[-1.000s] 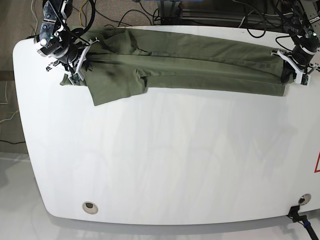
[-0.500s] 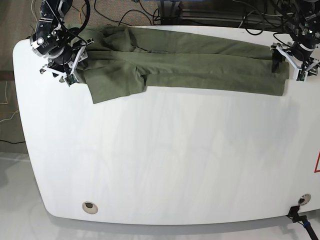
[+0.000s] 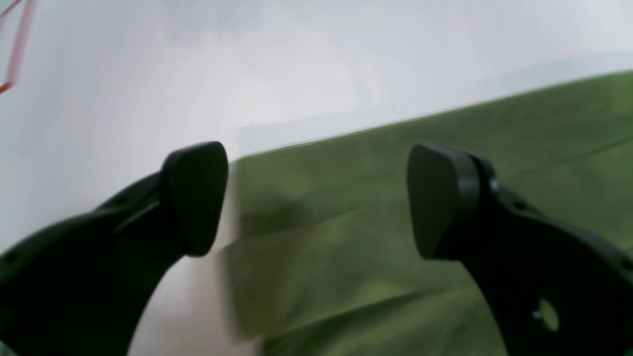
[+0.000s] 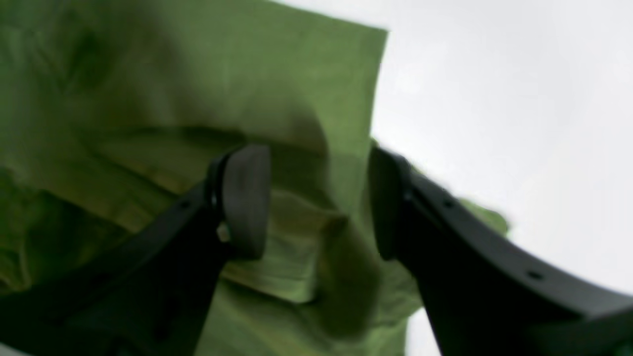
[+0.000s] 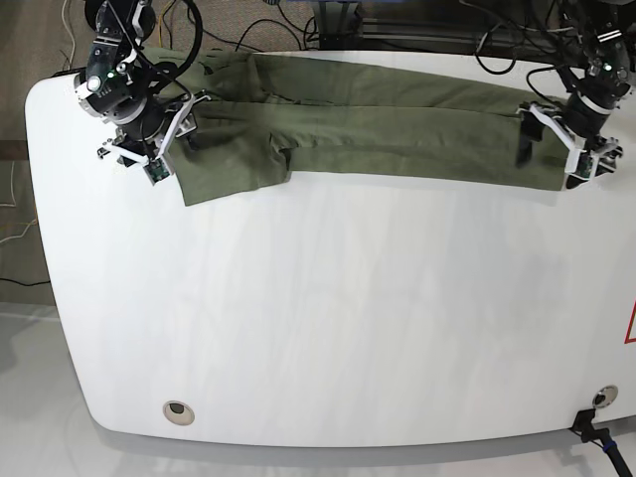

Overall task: Fold the T-shirt properly
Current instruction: 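Lower the folded hem, release, and press the fold flat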

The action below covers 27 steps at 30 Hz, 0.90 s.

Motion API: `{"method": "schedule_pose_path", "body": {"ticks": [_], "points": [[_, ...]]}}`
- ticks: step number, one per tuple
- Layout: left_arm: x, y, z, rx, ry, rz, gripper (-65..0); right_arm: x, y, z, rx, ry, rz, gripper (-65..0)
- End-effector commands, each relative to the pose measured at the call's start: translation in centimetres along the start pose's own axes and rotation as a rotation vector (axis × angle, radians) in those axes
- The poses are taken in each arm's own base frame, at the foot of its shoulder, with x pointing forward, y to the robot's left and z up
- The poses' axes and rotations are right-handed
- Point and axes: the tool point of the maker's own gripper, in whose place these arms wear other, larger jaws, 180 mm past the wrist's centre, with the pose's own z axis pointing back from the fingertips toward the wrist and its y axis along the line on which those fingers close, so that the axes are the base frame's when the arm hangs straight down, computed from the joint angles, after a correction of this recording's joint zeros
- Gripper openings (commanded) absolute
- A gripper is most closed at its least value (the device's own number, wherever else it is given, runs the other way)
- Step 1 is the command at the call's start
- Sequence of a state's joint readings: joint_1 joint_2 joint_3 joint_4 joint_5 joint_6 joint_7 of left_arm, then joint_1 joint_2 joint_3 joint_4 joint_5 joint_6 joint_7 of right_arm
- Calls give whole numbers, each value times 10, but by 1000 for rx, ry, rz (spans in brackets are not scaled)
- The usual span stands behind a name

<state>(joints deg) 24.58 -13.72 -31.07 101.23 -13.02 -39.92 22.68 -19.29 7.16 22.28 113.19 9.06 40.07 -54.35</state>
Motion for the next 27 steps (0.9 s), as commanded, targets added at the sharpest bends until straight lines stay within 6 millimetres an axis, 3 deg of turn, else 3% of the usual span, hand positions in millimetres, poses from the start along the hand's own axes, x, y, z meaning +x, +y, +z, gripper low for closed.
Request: {"method": "schedule_pose_path", "body": {"ticks": [1, 2, 4, 7, 9, 13, 22, 27], "points": [[13, -15, -3, -36, -60, 20, -118, 12, 4, 1, 2, -45, -14, -344], [12, -22, -5, -46, -62, 32, -128, 15, 6, 0, 5, -55, -23, -355], [15, -35, -8, -67, -75, 47, -219, 15, 10, -2, 13, -59, -36, -434], [18, -48, -11, -90, -89, 60, -472, 11, 12, -5, 24, -47, -49, -631], [17, -52, -12, -91, -91, 79, -639, 5, 13, -9, 34, -30, -61, -650], [11, -58, -15, -106, -79, 95, -650, -10, 16, -18, 57, 12, -86, -650], [-43, -56, -33, -105, 64, 152, -650, -50, 30, -44, 130, 74, -185, -650], [-55, -50, -48, -102, 91, 193, -650, -69, 29, -58, 153, 89, -231, -650]]}}
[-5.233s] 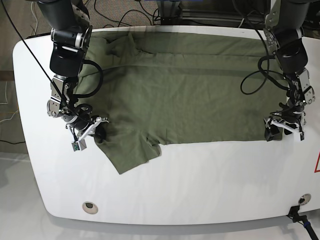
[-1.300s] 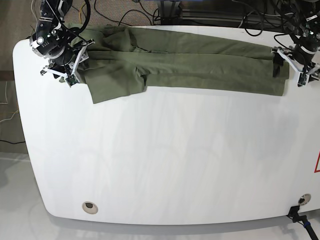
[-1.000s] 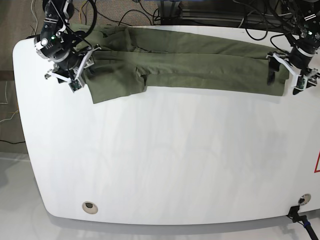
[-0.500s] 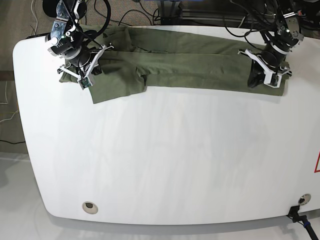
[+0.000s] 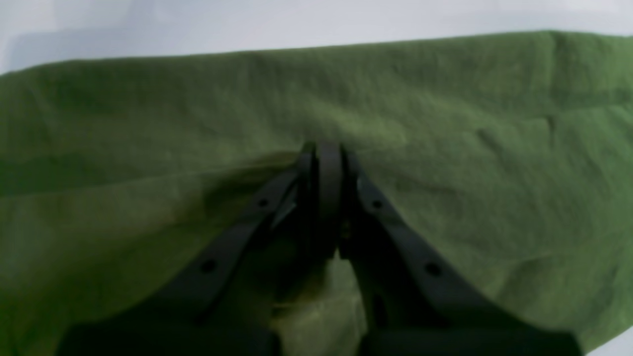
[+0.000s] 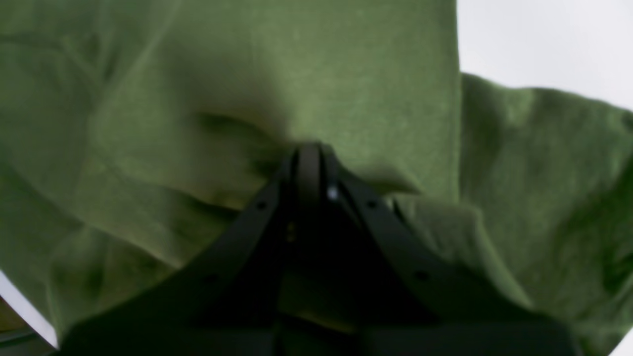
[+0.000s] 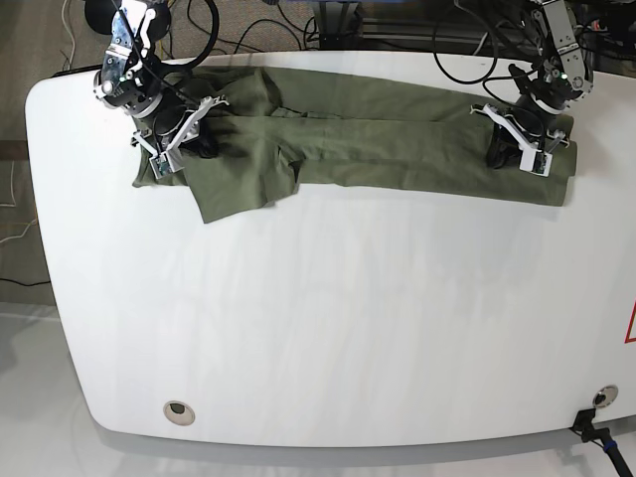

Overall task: Fold the T-shirt properly
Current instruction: 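Lower the folded hem, release, and press the fold flat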

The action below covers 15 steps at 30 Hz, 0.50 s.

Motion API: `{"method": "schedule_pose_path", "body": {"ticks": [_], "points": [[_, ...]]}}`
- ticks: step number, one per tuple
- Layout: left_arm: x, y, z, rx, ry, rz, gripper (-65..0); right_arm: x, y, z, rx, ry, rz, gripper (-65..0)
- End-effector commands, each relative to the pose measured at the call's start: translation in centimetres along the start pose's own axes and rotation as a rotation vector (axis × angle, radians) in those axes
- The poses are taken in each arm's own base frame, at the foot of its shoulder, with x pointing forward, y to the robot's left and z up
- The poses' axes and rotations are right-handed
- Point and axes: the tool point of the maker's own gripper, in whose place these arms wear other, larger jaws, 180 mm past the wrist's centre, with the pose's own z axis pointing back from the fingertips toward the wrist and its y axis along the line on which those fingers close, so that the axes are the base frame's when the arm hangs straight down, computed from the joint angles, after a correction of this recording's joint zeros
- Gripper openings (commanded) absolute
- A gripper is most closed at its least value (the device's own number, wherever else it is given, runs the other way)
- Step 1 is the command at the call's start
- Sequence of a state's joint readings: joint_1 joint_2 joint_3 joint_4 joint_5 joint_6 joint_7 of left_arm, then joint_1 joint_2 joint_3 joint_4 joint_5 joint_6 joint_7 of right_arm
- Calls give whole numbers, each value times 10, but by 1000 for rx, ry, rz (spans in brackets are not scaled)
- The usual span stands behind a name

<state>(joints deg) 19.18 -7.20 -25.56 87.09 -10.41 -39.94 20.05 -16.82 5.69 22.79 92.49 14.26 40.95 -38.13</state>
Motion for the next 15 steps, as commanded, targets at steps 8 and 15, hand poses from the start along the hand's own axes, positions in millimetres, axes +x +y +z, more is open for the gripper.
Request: {"method": "schedule_pose_path", "body": {"ticks": [8, 15], "points": [[11, 12, -14, 15, 3, -14, -650, -15, -31, -18, -52, 140, 8, -650], [32, 27, -25, 29, -28, -21, -650, 17, -47, -38, -49, 93, -14, -650]]}}
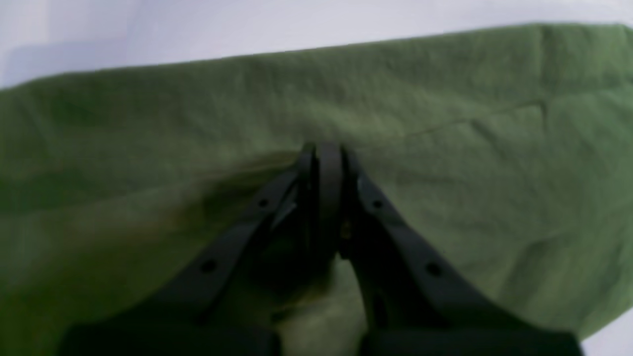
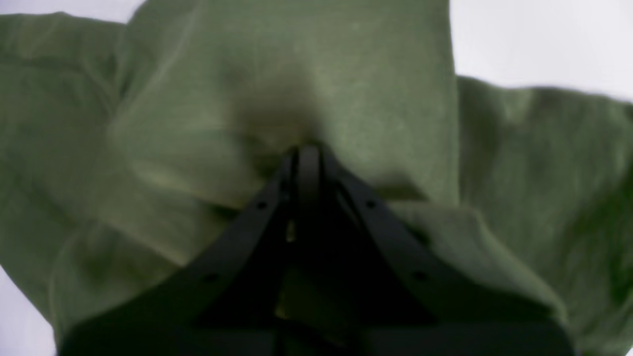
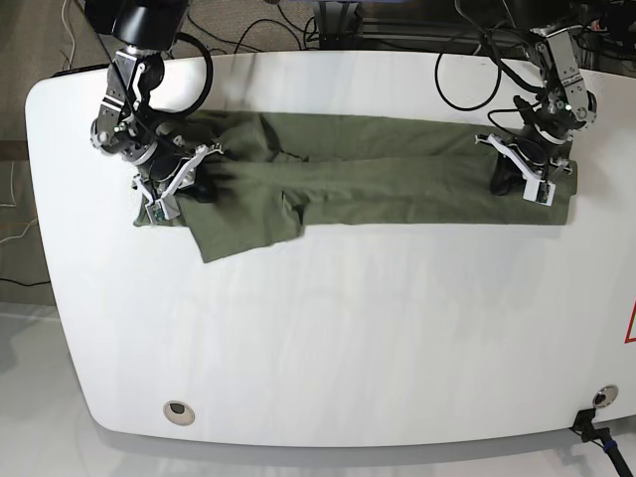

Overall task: Fold the T-shirt properly
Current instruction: 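Lower the folded hem, release, and press the fold flat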

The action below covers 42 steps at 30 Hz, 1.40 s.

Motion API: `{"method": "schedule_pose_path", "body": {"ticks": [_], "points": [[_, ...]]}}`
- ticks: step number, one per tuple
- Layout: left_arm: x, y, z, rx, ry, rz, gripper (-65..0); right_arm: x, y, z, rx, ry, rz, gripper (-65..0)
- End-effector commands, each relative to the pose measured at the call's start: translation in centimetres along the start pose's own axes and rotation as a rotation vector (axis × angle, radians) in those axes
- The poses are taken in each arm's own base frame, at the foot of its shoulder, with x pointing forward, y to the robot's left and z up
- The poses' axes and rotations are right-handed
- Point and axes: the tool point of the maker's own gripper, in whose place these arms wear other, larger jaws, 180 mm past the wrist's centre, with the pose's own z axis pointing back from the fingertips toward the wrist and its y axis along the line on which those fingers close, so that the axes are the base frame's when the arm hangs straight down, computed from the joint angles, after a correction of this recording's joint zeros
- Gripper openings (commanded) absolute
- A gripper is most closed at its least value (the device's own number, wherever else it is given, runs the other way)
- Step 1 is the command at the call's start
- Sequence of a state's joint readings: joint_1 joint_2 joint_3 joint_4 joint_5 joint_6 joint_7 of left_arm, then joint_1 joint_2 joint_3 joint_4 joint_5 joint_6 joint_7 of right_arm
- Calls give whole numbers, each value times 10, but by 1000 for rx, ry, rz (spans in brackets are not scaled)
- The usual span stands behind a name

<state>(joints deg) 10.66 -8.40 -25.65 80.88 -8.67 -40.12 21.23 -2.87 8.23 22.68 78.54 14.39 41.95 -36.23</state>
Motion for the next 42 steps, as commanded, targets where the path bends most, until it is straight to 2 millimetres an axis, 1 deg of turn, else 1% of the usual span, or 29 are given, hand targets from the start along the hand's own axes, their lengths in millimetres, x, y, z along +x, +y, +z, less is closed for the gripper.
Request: {"method": "schedule_pose_path", "body": {"ticks": [1, 3, 5, 9, 11, 14, 15, 17, 20, 22, 23, 25, 27, 29, 31, 34, 38, 42], "points": [[7, 7, 2, 14, -11, -18, -650, -27, -18, 2, -75, 152, 23, -650], [12, 8, 1, 15, -21, -22, -650, -17, -20, -1, -76, 129, 28, -650], [12, 8, 1, 15, -21, -22, -650, -13, -19, -2, -74, 118, 30, -650], [15, 8, 2, 17, -25, -28, -650, -9, -19, -1, -75, 110, 36, -650], [25, 14, 6, 28, -42, -58, -650, 6, -18, 3, -85, 75, 62, -650], [42, 12, 10, 33, -78, -93, -650, 33, -12, 10, -98, 11, 117, -650], [49, 11, 13, 36, -95, -109, -650, 38, -5, 9, -91, -5, 117, -650], [60, 9, 16, 39, -119, -131, -650, 51, 0, 13, -97, -41, 141, -650], [69, 7, 19, 41, -141, -149, -650, 70, 7, 21, -107, -90, 187, -650], [69, 7, 19, 42, -144, -148, -650, 78, 18, 20, -86, -110, 219, -650], [70, 11, 19, 66, -148, -136, -650, 82, 23, 20, -76, -135, 230, -650], [75, 19, 21, 107, -173, -115, -650, 85, 28, 21, -61, -182, 233, -650], [82, 21, 23, 129, -230, -99, -650, 87, 38, 20, -32, -222, 247, -650], [85, 18, 25, 141, -289, -67, -650, 85, 48, 22, -12, -287, 232, -650], [89, 12, 28, 141, -358, -50, -650, 88, 49, 25, -41, -357, 212, -650], [93, 4, 34, 132, -442, -28, -650, 82, 53, 26, -76, -399, 232, -650], [93, 2, 37, 131, -456, -27, -650, 77, 52, 28, -87, -404, 221, -650], [83, 1, 38, 126, -429, -23, -650, 77, 51, 28, -90, -403, 220, -650]]}}
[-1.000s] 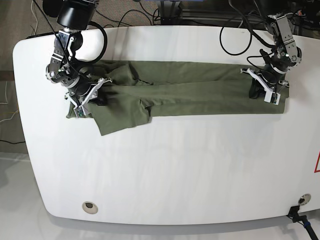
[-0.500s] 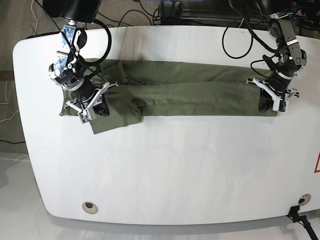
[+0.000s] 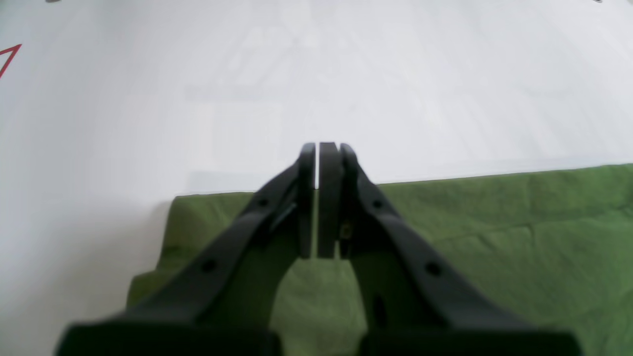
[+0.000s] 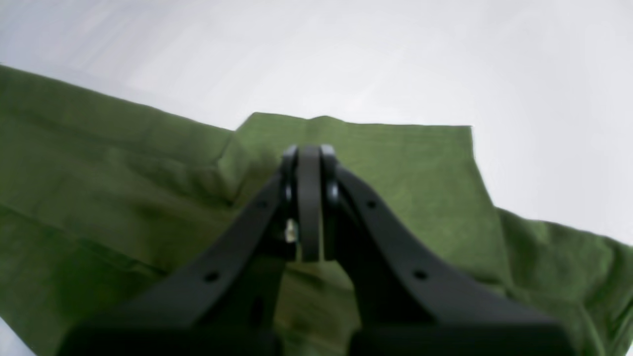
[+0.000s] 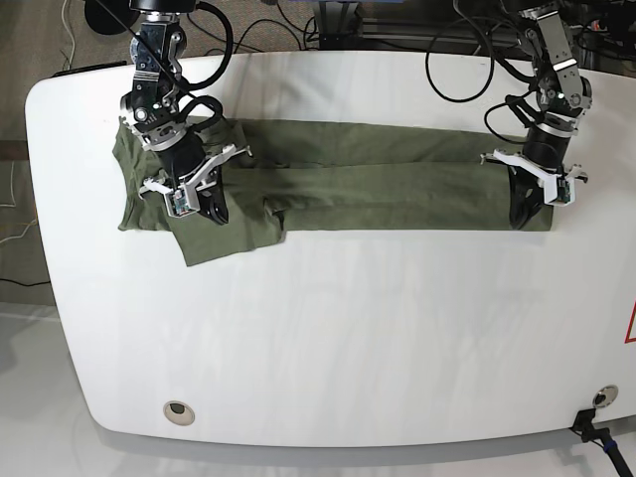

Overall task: Fold the T-shirt properly
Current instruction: 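Lower the folded hem, release, and press the fold flat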

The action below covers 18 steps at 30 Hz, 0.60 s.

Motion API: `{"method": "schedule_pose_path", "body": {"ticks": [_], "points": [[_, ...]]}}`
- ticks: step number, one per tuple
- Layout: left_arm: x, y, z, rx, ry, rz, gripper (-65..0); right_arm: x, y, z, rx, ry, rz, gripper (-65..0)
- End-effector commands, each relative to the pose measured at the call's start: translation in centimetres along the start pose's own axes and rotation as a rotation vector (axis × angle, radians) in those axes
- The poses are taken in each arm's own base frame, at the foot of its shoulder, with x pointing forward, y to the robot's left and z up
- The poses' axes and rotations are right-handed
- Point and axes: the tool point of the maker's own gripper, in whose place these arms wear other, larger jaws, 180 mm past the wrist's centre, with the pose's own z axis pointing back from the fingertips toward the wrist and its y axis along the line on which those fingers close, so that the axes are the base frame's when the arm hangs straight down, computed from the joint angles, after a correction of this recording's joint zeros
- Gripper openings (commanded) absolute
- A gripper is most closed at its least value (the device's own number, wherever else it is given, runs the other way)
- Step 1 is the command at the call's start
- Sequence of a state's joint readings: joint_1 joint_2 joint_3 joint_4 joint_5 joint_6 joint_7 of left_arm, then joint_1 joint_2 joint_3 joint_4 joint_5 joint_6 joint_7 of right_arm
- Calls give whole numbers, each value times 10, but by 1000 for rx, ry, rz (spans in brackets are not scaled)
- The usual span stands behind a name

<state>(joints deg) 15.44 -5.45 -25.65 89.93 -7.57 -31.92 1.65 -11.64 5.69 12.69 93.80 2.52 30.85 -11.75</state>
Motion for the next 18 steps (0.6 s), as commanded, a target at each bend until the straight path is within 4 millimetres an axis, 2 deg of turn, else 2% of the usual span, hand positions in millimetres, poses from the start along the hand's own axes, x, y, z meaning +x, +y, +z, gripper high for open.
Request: {"method": "schedule_pose_path", "body": {"ticks": [1, 10, 13, 18], "points": [[11, 2, 2, -3, -40, -4, -650, 15, -4, 2, -7, -53, 8, -650], [-26, -3, 31, -6, 64, 9, -650, -19, 9, 21, 13, 25, -12, -650], [-34, -4, 37, -8, 86, 12, -650, -27, 12, 25, 15, 42, -18, -650], [-35, -5, 37, -9, 89, 14, -650, -37, 14, 31, 14, 67, -27, -650]]}}
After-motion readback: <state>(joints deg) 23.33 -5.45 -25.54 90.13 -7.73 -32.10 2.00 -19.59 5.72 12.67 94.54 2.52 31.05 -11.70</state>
